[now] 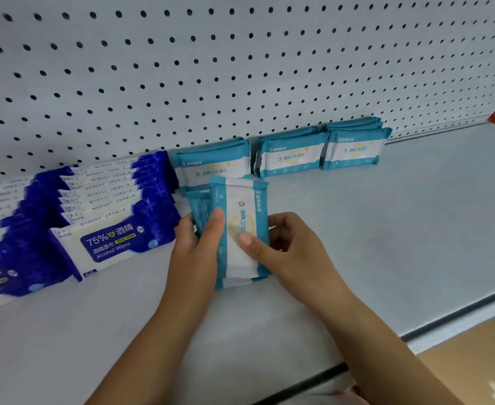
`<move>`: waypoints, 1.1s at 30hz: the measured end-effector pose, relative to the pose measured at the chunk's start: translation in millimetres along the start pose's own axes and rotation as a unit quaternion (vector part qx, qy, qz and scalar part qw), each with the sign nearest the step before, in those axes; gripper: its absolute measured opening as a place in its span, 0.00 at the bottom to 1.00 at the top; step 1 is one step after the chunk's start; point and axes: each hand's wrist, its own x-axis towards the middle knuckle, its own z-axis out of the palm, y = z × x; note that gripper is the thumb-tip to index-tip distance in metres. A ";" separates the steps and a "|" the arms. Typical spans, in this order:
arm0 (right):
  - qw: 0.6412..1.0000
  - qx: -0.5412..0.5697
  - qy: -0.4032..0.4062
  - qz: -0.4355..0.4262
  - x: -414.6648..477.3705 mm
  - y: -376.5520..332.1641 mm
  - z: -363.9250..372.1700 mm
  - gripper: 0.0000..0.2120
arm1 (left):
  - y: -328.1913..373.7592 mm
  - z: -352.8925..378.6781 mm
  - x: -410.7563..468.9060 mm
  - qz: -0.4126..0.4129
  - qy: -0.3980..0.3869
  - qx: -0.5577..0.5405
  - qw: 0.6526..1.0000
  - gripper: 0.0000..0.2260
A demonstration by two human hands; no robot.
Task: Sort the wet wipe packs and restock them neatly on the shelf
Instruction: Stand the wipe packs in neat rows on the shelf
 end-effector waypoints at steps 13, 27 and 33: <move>0.998 0.022 0.032 -0.042 35.0 -7.2 -20.8 0.17 | -2.7 -10.1 -3.4 0.120 0.115 0.061 0.984 0.17; 0.880 -0.356 0.011 -0.315 122.3 -43.4 2.6 0.15 | 10.2 -28.0 0.6 0.331 0.272 0.014 0.904 0.26; 0.782 -0.442 0.091 -0.431 144.7 -37.9 18.3 0.18 | 13.2 -31.8 0.0 0.314 0.283 -0.008 0.906 0.25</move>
